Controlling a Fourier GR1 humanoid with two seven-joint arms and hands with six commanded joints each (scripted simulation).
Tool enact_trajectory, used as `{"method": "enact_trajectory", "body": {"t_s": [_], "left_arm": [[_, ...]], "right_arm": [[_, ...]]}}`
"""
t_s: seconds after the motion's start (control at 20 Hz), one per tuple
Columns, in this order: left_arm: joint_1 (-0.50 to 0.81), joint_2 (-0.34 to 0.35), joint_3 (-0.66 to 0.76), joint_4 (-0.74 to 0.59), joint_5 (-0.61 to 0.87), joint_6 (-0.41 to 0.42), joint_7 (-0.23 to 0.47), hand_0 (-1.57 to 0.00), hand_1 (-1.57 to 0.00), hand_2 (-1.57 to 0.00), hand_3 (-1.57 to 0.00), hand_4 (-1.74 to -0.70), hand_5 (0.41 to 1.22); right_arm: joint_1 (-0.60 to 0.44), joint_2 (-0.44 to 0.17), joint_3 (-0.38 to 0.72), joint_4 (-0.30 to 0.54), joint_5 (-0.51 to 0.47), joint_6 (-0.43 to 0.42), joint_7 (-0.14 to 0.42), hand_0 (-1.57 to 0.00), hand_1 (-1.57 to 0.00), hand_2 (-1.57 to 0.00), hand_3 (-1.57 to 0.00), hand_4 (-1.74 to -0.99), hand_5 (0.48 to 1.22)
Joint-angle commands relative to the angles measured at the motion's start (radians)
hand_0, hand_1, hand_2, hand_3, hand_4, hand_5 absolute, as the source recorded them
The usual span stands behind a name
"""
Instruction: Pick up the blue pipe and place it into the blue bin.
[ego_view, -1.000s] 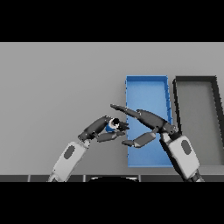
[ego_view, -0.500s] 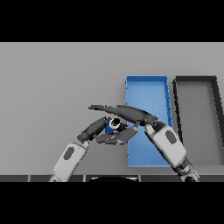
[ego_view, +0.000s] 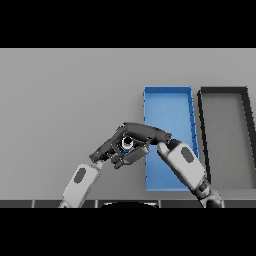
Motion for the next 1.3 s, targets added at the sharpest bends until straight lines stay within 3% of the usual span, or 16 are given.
{"method": "enact_trajectory", "body": {"t_s": [0.0,0.1,0.2,0.45,0.55,0.6,0.65,0.8,0.9,1.05,1.25], "left_arm": [[-0.003,0.000,0.007,0.003,0.002,-0.007,0.003,-1.57,-1.57,-1.57,-1.50,-1.70,1.221],[-0.006,-0.013,0.012,0.006,0.003,-0.021,0.014,-1.57,-1.57,-1.57,-1.46,-1.71,1.221],[0.002,-0.005,0.024,-0.005,0.001,-0.028,0.008,-1.57,-1.57,-1.57,-1.44,-1.72,1.221],[0.007,-0.006,0.025,-0.019,-0.026,-0.016,0.014,-1.57,-1.57,-1.57,-1.42,-1.73,1.221],[0.003,0.005,0.028,-0.016,-0.068,0.009,-0.031,-1.57,-1.57,-1.57,-1.45,-1.72,1.221],[0.004,0.009,0.026,-0.026,-0.088,0.016,-0.041,-1.46,-1.34,-1.29,-1.17,-1.60,1.221],[0.001,0.019,0.031,-0.032,-0.080,-0.010,-0.031,-1.17,-1.07,-1.03,-0.93,-1.47,1.221],[-0.001,0.028,0.034,-0.024,-0.097,-0.079,-0.021,-0.60,-0.55,-0.53,-0.48,-1.21,1.221],[-0.008,0.023,0.043,-0.017,-0.131,-0.090,0.009,-0.38,-0.35,-0.34,-0.30,-1.08,1.029],[0.011,0.013,0.044,-0.029,-0.121,-0.081,0.051,-0.20,-0.18,-0.17,-0.16,-1.00,0.770],[0.011,0.010,0.061,-0.014,-0.096,-0.075,0.070,-0.08,-0.07,-0.07,-0.06,-0.97,0.567]], "right_arm": [[0.006,0.000,0.005,-0.002,0.000,-0.004,-0.005,-1.34,-1.34,-1.35,-1.19,-1.628,0.856],[0.009,-0.008,0.012,0.004,0.024,-0.002,-0.059,-1.43,-1.43,-1.43,-1.30,-1.665,0.987],[0.005,-0.013,0.019,0.004,0.042,-0.003,-0.082,-1.48,-1.48,-1.48,-1.40,-1.692,1.071],[0.031,-0.004,0.023,-0.016,0.035,-0.026,-0.091,-1.54,-1.54,-1.54,-1.52,-1.725,1.172],[0.038,0.023,0.027,-0.022,0.065,-0.043,-0.084,-1.55,-1.55,-1.55,-1.54,-1.731,1.190],[0.037,0.022,0.025,-0.026,0.072,-0.055,-0.095,-1.56,-1.56,-1.56,-1.54,-1.733,1.196],[0.032,0.021,0.021,-0.030,0.075,-0.055,-0.100,-1.56,-1.56,-1.56,-1.55,-1.734,1.201],[0.043,0.026,0.014,-0.046,0.061,-0.064,-0.037,-1.56,-1.56,-1.56,-1.56,-1.738,1.211],[0.049,0.038,0.019,-0.052,0.088,-0.067,-0.015,-1.57,-1.57,-1.57,-1.56,-1.739,1.214],[0.069,0.052,0.023,-0.064,0.119,-0.056,-0.020,-1.57,-1.57,-1.57,-1.57,-1.740,1.218],[0.063,0.079,-0.005,-0.051,0.103,-0.034,0.013,-1.57,-1.57,-1.57,-1.57,-1.741,1.220]]}}
